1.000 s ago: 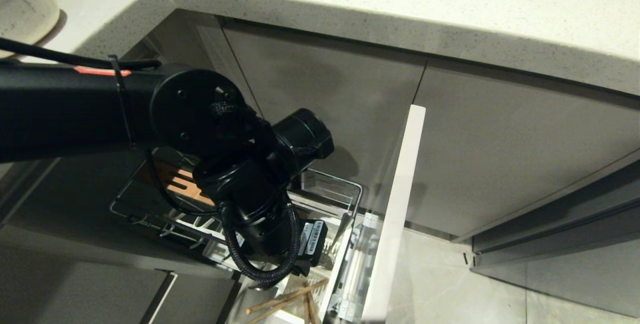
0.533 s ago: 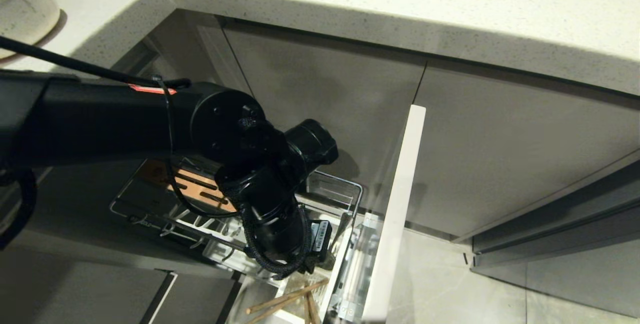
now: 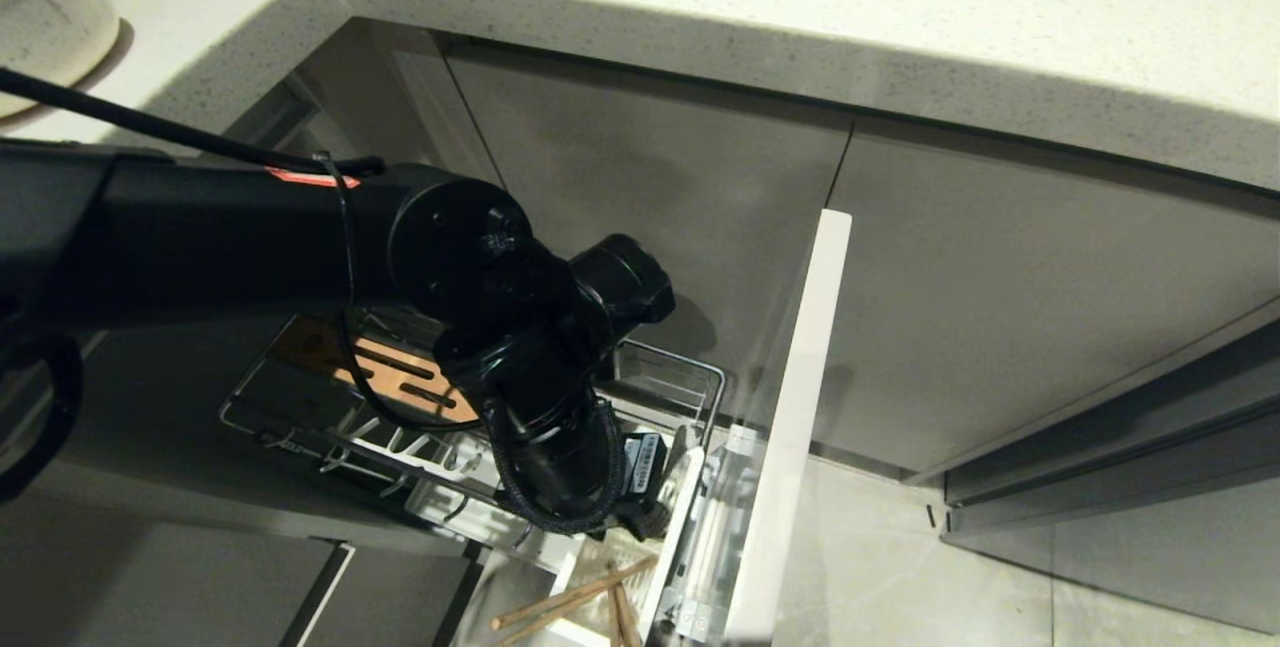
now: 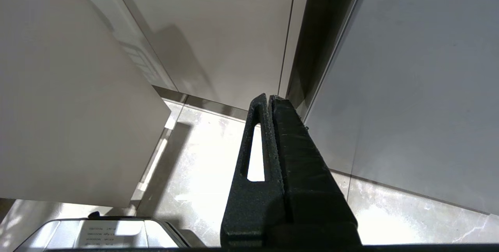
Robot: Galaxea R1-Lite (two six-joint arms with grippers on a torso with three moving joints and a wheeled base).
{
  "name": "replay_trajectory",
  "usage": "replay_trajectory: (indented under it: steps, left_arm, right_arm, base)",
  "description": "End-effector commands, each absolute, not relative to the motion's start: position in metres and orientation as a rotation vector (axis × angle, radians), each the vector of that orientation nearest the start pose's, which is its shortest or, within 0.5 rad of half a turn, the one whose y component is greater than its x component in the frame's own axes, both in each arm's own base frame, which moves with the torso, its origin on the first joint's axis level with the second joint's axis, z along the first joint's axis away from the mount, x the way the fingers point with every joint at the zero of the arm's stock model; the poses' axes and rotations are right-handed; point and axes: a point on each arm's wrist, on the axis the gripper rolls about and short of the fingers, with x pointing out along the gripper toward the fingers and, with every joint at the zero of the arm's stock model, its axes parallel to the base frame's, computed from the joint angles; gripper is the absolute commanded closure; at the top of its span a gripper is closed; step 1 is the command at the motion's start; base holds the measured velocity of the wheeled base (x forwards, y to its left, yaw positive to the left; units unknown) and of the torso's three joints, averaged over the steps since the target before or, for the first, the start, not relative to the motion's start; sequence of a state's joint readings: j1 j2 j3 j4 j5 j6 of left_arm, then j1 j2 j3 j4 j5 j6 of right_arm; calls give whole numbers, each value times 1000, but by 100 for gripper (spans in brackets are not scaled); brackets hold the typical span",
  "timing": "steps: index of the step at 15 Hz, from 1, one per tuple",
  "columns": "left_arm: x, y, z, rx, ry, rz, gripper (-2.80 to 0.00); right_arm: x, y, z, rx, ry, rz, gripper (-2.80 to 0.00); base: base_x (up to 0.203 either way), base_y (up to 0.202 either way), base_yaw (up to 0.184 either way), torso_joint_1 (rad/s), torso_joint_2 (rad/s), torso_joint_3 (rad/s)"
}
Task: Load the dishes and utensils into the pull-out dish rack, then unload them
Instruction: Pick up the fork and place it in the cupboard, then pick up the bowl and place it in the cupboard
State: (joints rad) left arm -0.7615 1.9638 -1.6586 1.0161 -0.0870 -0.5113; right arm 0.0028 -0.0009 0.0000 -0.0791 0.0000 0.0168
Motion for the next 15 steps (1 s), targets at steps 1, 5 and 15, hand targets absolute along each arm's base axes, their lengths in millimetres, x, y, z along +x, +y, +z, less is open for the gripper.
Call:
replay_trajectory:
  steps: [1,5,15]
  left_arm:
    - [234,-226,203,22,1394,-372,-280]
    - [229,-222,214,6,1368,-384,-280]
    - [179,-167,300,-110,1077,-460,-280]
  right_arm:
    - [-21,0,76,17,-52,4,0]
    - [-21,0,76,17,-54,4,0]
    - [-21,0,76,17,-53,2,0]
  base:
    - [0,0,0,0,0,0]
    - [0,0,0,0,0,0]
    - [0,0,0,0,0,0]
